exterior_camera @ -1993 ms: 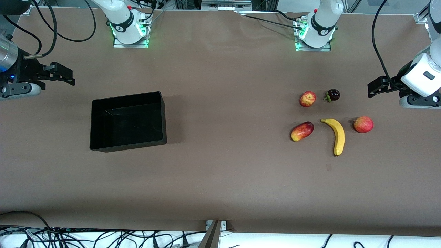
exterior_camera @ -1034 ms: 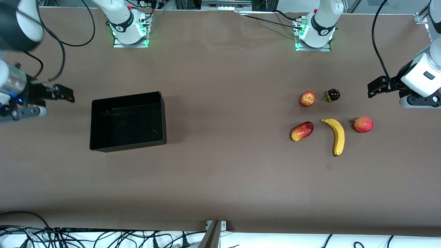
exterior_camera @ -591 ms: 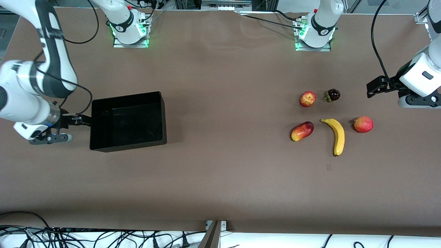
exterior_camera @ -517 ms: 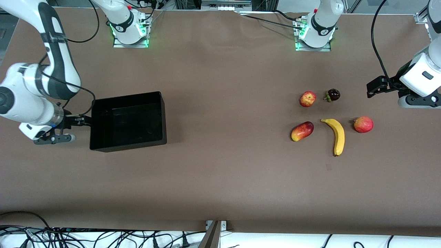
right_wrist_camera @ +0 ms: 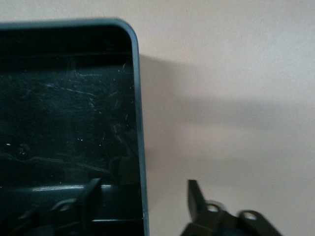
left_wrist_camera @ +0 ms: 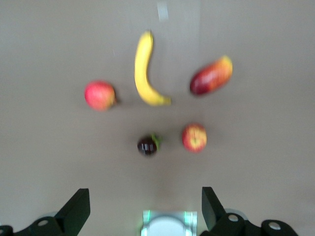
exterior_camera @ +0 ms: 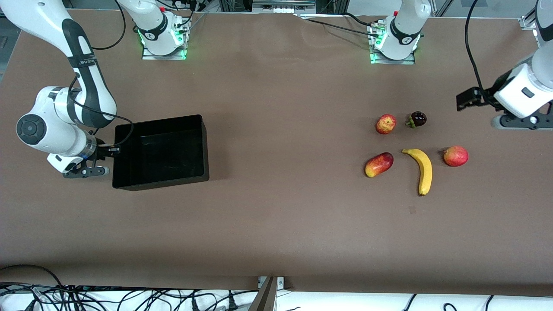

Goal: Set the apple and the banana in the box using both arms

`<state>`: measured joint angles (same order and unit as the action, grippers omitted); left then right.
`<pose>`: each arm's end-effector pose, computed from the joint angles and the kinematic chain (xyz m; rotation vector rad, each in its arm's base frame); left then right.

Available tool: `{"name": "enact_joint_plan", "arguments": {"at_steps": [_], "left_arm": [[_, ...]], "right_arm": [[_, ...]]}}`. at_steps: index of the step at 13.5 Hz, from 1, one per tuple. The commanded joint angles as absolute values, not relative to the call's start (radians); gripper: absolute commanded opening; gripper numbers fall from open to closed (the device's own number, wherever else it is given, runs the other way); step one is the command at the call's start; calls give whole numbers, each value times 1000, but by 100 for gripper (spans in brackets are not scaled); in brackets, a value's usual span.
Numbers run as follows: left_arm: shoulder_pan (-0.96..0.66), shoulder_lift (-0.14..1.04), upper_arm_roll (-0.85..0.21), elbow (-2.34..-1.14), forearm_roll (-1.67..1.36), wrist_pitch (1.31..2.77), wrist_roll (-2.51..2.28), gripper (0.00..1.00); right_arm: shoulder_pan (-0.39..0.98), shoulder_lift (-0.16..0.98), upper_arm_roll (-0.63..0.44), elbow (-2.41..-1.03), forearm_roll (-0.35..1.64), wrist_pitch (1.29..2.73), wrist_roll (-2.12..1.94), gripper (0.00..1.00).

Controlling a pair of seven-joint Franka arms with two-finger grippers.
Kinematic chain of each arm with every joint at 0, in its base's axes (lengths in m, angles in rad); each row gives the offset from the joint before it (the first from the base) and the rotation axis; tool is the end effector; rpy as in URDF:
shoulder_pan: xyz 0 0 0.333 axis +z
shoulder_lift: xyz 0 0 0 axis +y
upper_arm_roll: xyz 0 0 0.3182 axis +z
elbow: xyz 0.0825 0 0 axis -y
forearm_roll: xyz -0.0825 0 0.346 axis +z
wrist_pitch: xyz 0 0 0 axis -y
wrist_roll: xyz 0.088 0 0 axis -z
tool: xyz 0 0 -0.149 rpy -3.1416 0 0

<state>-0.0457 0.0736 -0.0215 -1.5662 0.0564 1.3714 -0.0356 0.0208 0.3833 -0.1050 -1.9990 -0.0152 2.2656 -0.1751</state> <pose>0.5014 -0.0242 0.5360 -3.0459 0.0427 0.4064 0.5618 -0.0474 0.2460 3.0961 0.1652 -0.1869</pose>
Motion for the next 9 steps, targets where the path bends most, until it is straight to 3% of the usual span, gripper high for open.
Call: {"name": "enact_joint_plan", "arguments": {"at_steps": [1, 2, 3, 6, 9], "left_arm": [[-72, 126, -54, -1568, 58, 1256, -66, 100], [-71, 153, -55, -1568, 58, 1261, -67, 100], [-61, 182, -55, -1572, 58, 1284, -66, 100], [-55, 196, -55, -1695, 57, 1441, -64, 100], [-55, 183, -55, -1866, 57, 1619, -67, 100]], "right_arm": [[6, 373, -98, -2029, 3, 2284, -201, 33], [3, 374, -98, -2032, 3, 2283, -201, 20], [3, 373, -98, -2031, 3, 2276, -199, 0], [5, 365, -89, -1987, 6, 2249, -195, 0], [23, 371, -51, -1835, 87, 2082, -193, 0]]}}
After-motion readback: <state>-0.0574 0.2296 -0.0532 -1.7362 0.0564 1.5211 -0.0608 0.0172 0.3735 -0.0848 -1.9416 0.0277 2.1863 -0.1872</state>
